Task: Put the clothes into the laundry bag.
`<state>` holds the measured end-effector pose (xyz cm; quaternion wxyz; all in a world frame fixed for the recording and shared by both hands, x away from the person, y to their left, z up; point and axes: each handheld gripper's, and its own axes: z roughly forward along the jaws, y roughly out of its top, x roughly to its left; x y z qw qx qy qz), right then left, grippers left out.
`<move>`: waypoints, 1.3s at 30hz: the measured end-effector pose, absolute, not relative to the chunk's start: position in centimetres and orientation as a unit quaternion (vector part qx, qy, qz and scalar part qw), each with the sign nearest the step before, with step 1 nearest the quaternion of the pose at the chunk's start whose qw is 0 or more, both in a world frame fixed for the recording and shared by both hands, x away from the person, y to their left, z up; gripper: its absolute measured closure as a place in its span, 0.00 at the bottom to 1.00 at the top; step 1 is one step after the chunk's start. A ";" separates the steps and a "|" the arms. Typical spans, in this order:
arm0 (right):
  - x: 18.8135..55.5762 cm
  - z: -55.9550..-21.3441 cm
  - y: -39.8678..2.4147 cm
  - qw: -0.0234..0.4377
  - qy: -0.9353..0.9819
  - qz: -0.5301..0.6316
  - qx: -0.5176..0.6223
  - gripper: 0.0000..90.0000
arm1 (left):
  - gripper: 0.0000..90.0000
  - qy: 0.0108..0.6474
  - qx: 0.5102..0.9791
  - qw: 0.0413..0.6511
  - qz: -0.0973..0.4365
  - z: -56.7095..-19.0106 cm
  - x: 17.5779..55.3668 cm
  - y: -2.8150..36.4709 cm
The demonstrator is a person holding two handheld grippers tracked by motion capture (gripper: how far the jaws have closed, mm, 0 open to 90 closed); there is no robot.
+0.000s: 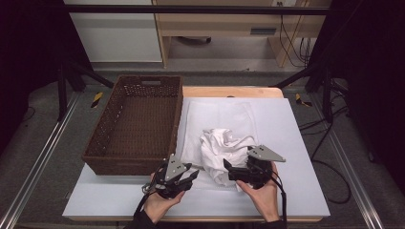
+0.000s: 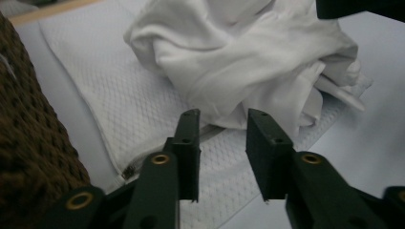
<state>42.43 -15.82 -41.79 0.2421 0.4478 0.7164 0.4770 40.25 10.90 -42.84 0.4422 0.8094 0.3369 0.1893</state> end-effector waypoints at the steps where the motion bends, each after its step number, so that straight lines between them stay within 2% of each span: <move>1: 42.6 -41.8 -15.4 0.242 0.719 0.475 0.447 0.04 | 0.79 0.347 0.810 0.437 0.177 -43.8 40.5 11.0; 6: 43.8 -42.7 -13.9 0.238 0.731 0.451 0.454 0.03 | 0.95 0.353 0.815 0.427 0.169 -45.5 40.9 11.2; 9: 44.5 -44.5 -13.2 0.230 0.751 0.428 0.446 0.02 | 0.99 0.352 0.821 0.413 0.178 -46.6 41.0 10.9; 20: 45.2 -47.7 -11.9 0.239 0.793 0.355 0.434 0.03 | 1.00 0.344 0.834 0.394 0.174 -48.4 41.1 10.0; 23: 45.3 -47.9 -11.8 0.252 0.796 0.338 0.435 0.16 | 1.00 0.341 0.838 0.387 0.175 -48.6 41.0 9.8; 24: 45.3 -47.9 -11.8 0.252 0.796 0.338 0.435 0.16 | 1.00 0.341 0.838 0.387 0.175 -48.6 41.0 9.8; 25: 45.2 -47.9 -11.9 0.254 0.791 0.342 0.439 0.24 | 1.00 0.342 0.838 0.388 0.172 -48.7 41.0 9.8; 26: 45.2 -47.9 -11.9 0.254 0.791 0.342 0.439 0.24 | 1.00 0.342 0.838 0.388 0.172 -48.7 41.0 9.8; 27: 45.1 -47.7 -12.3 0.255 0.787 0.345 0.443 0.41 | 0.99 0.345 0.837 0.390 0.170 -48.7 41.1 9.8; 28: 45.0 -47.5 -12.5 0.254 0.785 0.347 0.446 0.49 | 0.99 0.345 0.837 0.390 0.170 -48.7 41.1 9.8; 29: 45.0 -47.5 -12.5 0.254 0.785 0.347 0.446 0.49 | 0.99 0.346 0.837 0.390 0.169 -48.7 41.1 9.8; 32: 44.9 -46.9 -13.4 0.233 0.773 0.366 0.463 0.72 | 0.99 0.349 0.837 0.387 0.168 -48.6 41.1 9.8; 36: 44.6 -46.5 -13.7 0.228 0.771 0.366 0.469 0.77 | 0.99 0.349 0.837 0.387 0.168 -48.6 41.1 9.7; 39: 44.0 -45.5 -15.2 0.247 0.760 0.372 0.473 0.79 | 0.99 0.350 0.837 0.387 0.167 -48.6 41.1 9.7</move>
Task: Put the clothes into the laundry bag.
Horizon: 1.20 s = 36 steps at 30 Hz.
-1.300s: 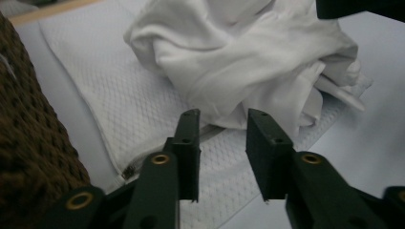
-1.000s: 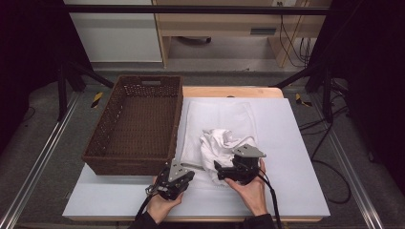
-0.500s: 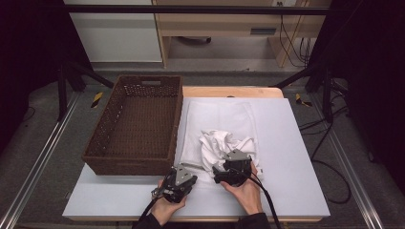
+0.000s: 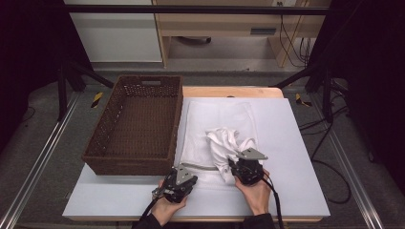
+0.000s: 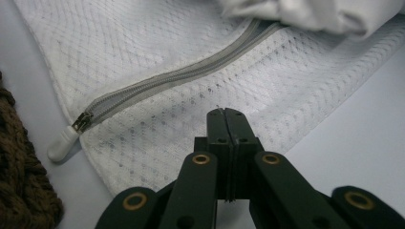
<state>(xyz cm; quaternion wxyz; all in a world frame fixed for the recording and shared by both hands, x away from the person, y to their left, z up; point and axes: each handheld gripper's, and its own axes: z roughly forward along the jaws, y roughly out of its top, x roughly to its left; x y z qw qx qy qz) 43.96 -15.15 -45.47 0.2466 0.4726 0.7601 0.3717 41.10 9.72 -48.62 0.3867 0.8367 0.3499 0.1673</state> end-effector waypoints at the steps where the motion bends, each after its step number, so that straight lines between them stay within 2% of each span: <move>1: 43.8 -45.2 -15.6 0.250 0.756 0.371 0.478 0.79 | 0.99 0.350 0.837 0.386 0.167 -48.6 41.1 9.7; 5: 43.3 -44.2 -17.8 0.267 0.742 0.376 0.487 0.79 | 0.99 0.350 0.837 0.386 0.168 -48.6 41.1 9.7; 8: 42.5 -43.1 -21.1 0.288 0.724 0.368 0.507 0.79 | 0.99 0.352 0.836 0.386 0.165 -48.6 41.1 9.8; 13: 41.7 -43.8 -24.6 0.299 0.715 0.345 0.529 0.78 | 0.99 0.352 0.837 0.386 0.164 -48.6 41.1 9.7; 17: 41.4 -44.8 -25.5 0.298 0.719 0.339 0.529 0.76 | 0.99 0.354 0.836 0.387 0.162 -48.5 41.1 9.8; 22: 41.3 -46.3 -25.9 0.296 0.714 0.354 0.526 0.66 | 1.00 0.351 0.834 0.394 0.159 -48.3 41.0 9.6; 25: 41.1 -46.6 -25.8 0.301 0.712 0.364 0.520 0.52 | 1.00 0.354 0.827 0.409 0.155 -47.9 40.9 9.3; 26: 40.9 -46.4 -25.6 0.301 0.708 0.374 0.518 0.40 | 1.00 0.352 0.829 0.408 0.154 -47.8 40.9 9.0; 31: 40.3 -45.1 -25.1 0.307 0.707 0.389 0.504 0.33 | 1.00 0.354 0.827 0.411 0.149 -47.8 41.0 8.8; 36: 39.3 -42.3 -23.8 0.327 0.691 0.429 0.481 0.30 | 1.00 0.354 0.830 0.405 0.146 -48.1 41.1 8.4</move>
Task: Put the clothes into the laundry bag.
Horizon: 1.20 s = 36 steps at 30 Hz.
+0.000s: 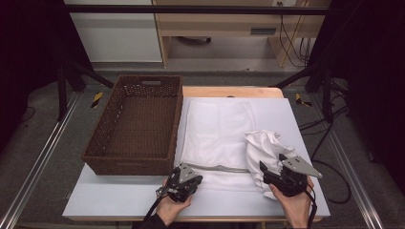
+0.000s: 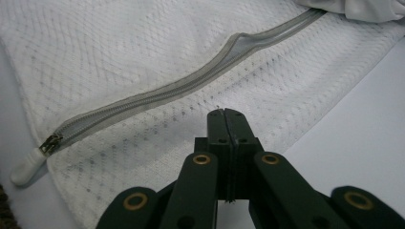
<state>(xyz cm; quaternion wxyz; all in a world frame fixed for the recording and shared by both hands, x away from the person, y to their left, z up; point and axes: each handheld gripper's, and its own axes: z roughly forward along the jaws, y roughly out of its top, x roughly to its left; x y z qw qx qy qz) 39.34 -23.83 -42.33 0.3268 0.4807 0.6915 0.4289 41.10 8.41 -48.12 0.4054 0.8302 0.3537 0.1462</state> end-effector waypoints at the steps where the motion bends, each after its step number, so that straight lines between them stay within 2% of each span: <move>1: 39.1 -41.8 -23.2 0.324 0.693 0.440 0.470 0.31 | 1.00 0.353 0.831 0.404 0.147 -48.2 41.1 8.3; 3: 39.1 -41.3 -22.1 0.312 0.701 0.452 0.454 0.35 | 1.00 0.351 0.834 0.399 0.149 -48.4 41.0 8.1; 4: 39.3 -41.3 -20.5 0.285 0.717 0.463 0.436 0.39 | 1.00 0.347 0.837 0.395 0.151 -48.6 41.0 7.9; 5: 39.3 -41.3 -20.5 0.285 0.717 0.463 0.436 0.39 | 1.00 0.347 0.837 0.395 0.151 -48.6 41.0 7.9; 7: 40.3 -42.4 -18.2 0.245 0.744 0.460 0.417 0.43 | 1.00 0.347 0.837 0.396 0.151 -48.6 41.0 7.9; 11: 41.3 -44.1 -16.5 0.224 0.759 0.447 0.417 0.45 | 1.00 0.348 0.836 0.396 0.152 -48.7 40.9 7.9; 12: 42.0 -45.4 -15.4 0.213 0.767 0.432 0.424 0.46 | 1.00 0.348 0.837 0.395 0.152 -48.7 40.9 7.9; 20: 43.4 -47.7 -14.1 0.206 0.780 0.399 0.437 0.55 | 1.00 0.350 0.836 0.396 0.151 -48.7 40.9 7.8; 25: 44.4 -49.0 -13.8 0.218 0.785 0.376 0.442 0.64 | 1.00 0.350 0.835 0.396 0.151 -48.7 41.0 7.8; 29: 44.7 -49.0 -13.8 0.211 0.781 0.379 0.449 0.75 | 1.00 0.350 0.836 0.394 0.150 -48.6 41.0 7.8; 30: 44.7 -49.0 -13.8 0.211 0.781 0.379 0.449 0.75 | 1.00 0.349 0.837 0.394 0.150 -48.6 41.0 7.8; 35: 44.8 -48.9 -13.7 0.211 0.780 0.379 0.450 0.92 | 1.00 0.349 0.837 0.395 0.147 -48.6 41.1 7.8; 36: 44.7 -48.8 -13.7 0.210 0.779 0.381 0.452 0.98 | 1.00 0.349 0.838 0.393 0.148 -48.6 41.1 7.8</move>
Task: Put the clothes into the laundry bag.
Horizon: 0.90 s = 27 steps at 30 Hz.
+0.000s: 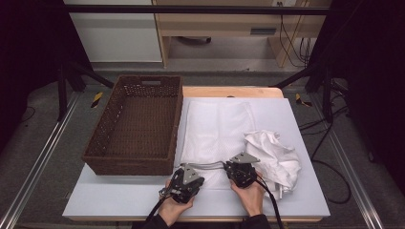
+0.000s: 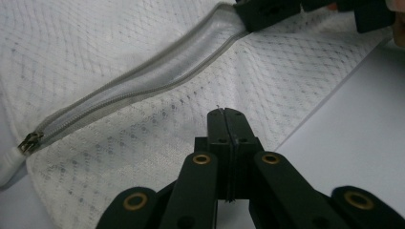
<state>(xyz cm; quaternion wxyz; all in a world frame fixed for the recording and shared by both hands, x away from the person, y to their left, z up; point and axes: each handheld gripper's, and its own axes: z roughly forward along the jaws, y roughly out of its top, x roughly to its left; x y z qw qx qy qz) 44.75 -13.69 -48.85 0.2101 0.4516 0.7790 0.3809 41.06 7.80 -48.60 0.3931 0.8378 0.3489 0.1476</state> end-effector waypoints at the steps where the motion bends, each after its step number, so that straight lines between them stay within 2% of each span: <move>1: 44.7 -48.6 -13.8 0.222 0.778 0.379 0.450 0.99 | 0.99 0.348 0.838 0.393 0.148 -48.6 41.1 7.8; 7: 44.3 -47.6 -14.1 0.239 0.767 0.397 0.444 0.99 | 0.96 0.344 0.844 0.384 0.147 -48.1 41.3 7.5; 12: 43.7 -46.1 -14.5 0.261 0.752 0.423 0.433 0.99 | 0.92 0.329 0.838 0.395 0.181 -45.8 41.8 7.0; 14: 43.6 -45.9 -14.7 0.265 0.750 0.431 0.427 0.99 | 0.87 0.328 0.832 0.401 0.197 -44.6 42.5 6.7; 15: 43.4 -45.6 -14.9 0.266 0.746 0.439 0.425 0.99 | 0.80 0.327 0.831 0.402 0.202 -44.1 42.9 6.6; 17: 43.4 -45.5 -15.0 0.264 0.745 0.442 0.425 0.99 | 0.77 0.322 0.832 0.404 0.203 -43.4 43.7 6.2; 18: 43.3 -45.3 -15.1 0.264 0.744 0.446 0.422 0.99 | 0.71 0.315 0.836 0.399 0.208 -43.2 44.3 5.6; 21: 43.3 -45.2 -15.1 0.263 0.744 0.451 0.418 0.99 | 0.69 0.305 0.846 0.381 0.216 -43.3 45.5 4.4; 23: 43.2 -45.0 -15.2 0.261 0.742 0.457 0.416 0.99 | 0.70 0.310 0.847 0.381 0.206 -43.7 46.3 4.0; 25: 43.1 -44.9 -15.3 0.259 0.742 0.460 0.413 0.99 | 0.79 0.312 0.848 0.384 0.192 -44.2 46.7 3.8; 26: 43.1 -44.9 -15.4 0.259 0.741 0.461 0.413 0.99 | 0.79 0.312 0.851 0.378 0.187 -44.5 46.9 3.6; 27: 43.1 -44.9 -15.5 0.256 0.742 0.462 0.413 0.99 | 0.86 0.311 0.854 0.375 0.185 -44.7 46.9 3.6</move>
